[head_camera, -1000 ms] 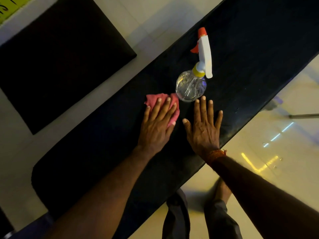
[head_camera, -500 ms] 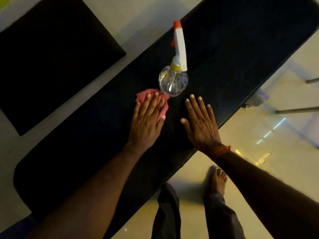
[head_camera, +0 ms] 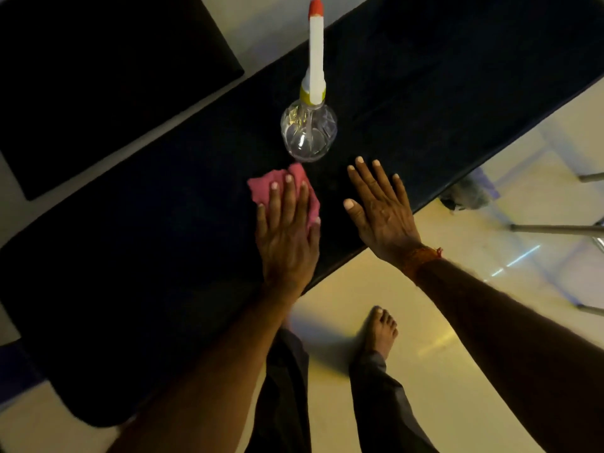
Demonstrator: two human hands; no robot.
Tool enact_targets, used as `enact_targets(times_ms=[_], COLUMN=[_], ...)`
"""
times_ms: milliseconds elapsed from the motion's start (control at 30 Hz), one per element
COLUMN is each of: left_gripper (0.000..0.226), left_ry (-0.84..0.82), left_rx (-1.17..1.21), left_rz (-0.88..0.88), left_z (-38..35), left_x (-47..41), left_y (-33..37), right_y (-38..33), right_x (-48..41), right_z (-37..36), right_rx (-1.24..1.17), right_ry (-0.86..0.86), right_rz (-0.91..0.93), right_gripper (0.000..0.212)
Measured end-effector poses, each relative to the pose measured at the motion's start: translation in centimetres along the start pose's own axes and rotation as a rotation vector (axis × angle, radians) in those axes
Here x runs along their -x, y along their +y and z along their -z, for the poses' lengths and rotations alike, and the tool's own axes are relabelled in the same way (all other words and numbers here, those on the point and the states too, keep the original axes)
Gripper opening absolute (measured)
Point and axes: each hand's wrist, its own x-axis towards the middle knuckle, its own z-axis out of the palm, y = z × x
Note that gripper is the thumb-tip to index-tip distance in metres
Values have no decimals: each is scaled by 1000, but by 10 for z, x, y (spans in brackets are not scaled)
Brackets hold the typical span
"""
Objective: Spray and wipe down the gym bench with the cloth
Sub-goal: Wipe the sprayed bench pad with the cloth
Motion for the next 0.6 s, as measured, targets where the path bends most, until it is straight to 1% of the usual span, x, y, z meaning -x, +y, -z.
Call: enact_targets(times_ms=[100, 167, 200, 233, 300, 333, 367, 433, 467, 500, 533, 600], left_gripper=[65, 63, 61, 60, 60, 60, 61, 62, 62, 60, 58, 58], left_ry=[-25, -22, -5, 21, 69, 89, 93, 62, 37, 16, 13, 42], left_rx=[-34, -37, -25, -7, 45, 70, 81, 72, 59, 55, 59, 68], left_rz=[-201, -229, -197, -124, 103, 175, 183, 32, -44, -82, -81, 24], left_z=[-8, -11, -10, -10, -9, -9, -11, -17, -18, -18, -15, -7], left_x=[54, 60, 53, 44, 28, 26, 30, 51, 60, 63, 61, 46], left_y=[24, 23, 22, 23, 37, 52, 68, 97, 101, 96, 87, 62], right_y=[10, 16, 20, 24, 31, 34, 35, 37, 38, 38, 38, 37], right_x=[1, 1, 0, 0, -1, 0, 0, 0, 0, 0, -1, -2], right_z=[8, 12, 14, 15, 16, 16, 17, 18, 19, 20, 21, 21], right_rx=[15, 26, 31, 35, 33, 29, 22, 8, 6, 7, 7, 2], right_ry=[-45, -62, -65, -61, -51, -50, -52, -60, -64, -65, -68, -75], right_rz=[54, 86, 97, 106, 116, 121, 127, 136, 138, 137, 134, 124], right_gripper=[74, 74, 74, 74, 74, 73, 72, 70, 69, 68, 67, 66])
